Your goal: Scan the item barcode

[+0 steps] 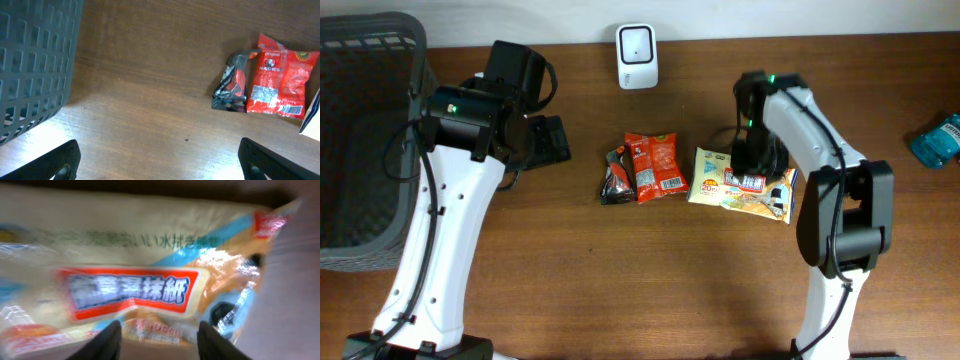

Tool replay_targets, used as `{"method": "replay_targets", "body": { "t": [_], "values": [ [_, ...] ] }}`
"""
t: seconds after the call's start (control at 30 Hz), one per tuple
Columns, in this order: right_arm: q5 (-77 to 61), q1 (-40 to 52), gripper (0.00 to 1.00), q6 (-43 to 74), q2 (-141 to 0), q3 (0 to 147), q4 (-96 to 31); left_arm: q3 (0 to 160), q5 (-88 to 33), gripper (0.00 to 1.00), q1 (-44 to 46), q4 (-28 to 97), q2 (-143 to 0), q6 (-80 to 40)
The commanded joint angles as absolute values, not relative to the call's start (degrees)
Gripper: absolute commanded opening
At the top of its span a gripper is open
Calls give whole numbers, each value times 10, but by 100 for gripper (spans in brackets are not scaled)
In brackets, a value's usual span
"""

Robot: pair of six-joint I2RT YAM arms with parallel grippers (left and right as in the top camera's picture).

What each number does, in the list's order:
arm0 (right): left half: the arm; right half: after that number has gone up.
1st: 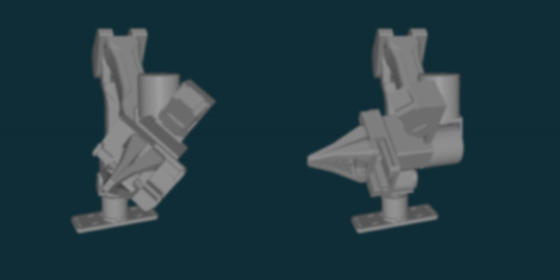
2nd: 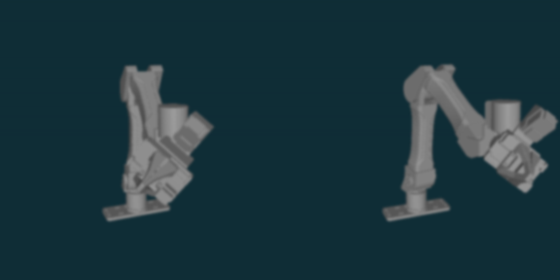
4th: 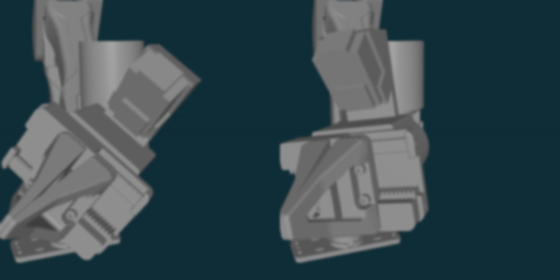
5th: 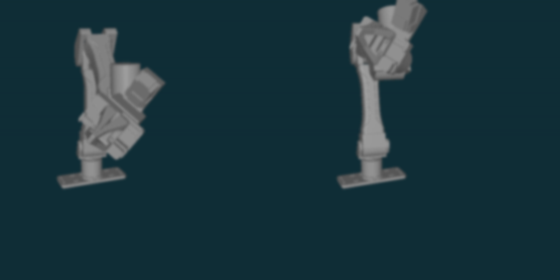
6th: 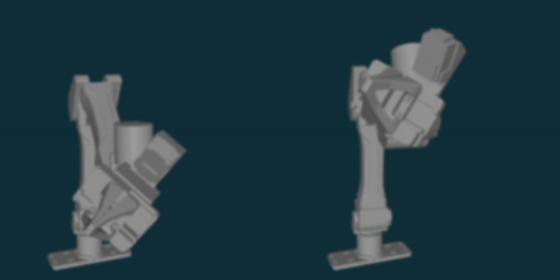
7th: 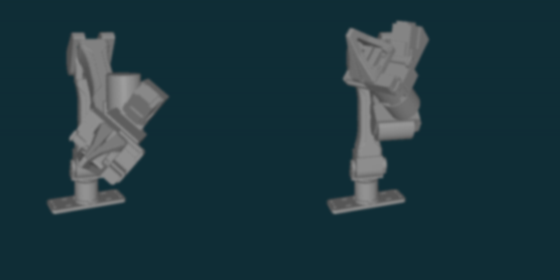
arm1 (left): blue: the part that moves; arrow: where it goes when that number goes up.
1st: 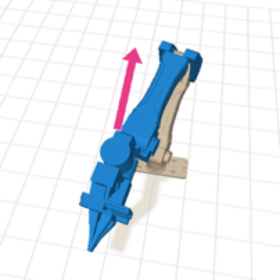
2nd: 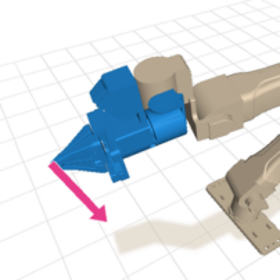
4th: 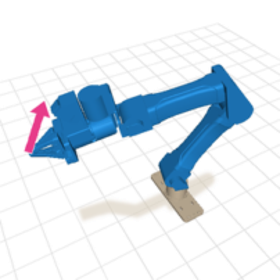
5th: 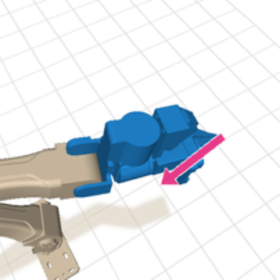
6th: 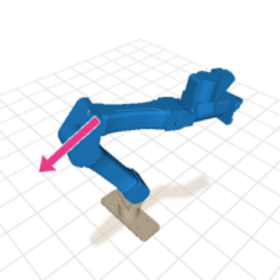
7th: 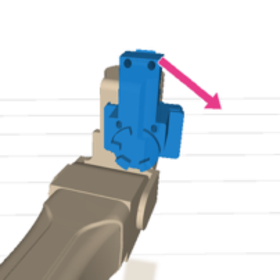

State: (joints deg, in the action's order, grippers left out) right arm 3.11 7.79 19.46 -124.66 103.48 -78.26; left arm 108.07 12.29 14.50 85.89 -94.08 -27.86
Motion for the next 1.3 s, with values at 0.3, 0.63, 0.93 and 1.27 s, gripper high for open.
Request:
{"method": "replay_targets", "body": {
  "t": [0.3, 0.63, 0.93, 1.27],
  "values": [
    [-8, 88, 84, 5, -1242, 971, -702, 1082, 129, 99, 145, 858, -938, -269],
    [-15, 89, 94, 9, -1237, 1080, -771, 1082, 129, 99, 145, 858, -938, -269],
    [89, 89, 86, -193, -1244, 997, -773, 1082, 129, 99, 145, 858, -938, -269],
    [105, 88, 35, -259, -1244, 799, -513, 1082, 129, 99, 145, 858, -938, -269]
  ]
}}
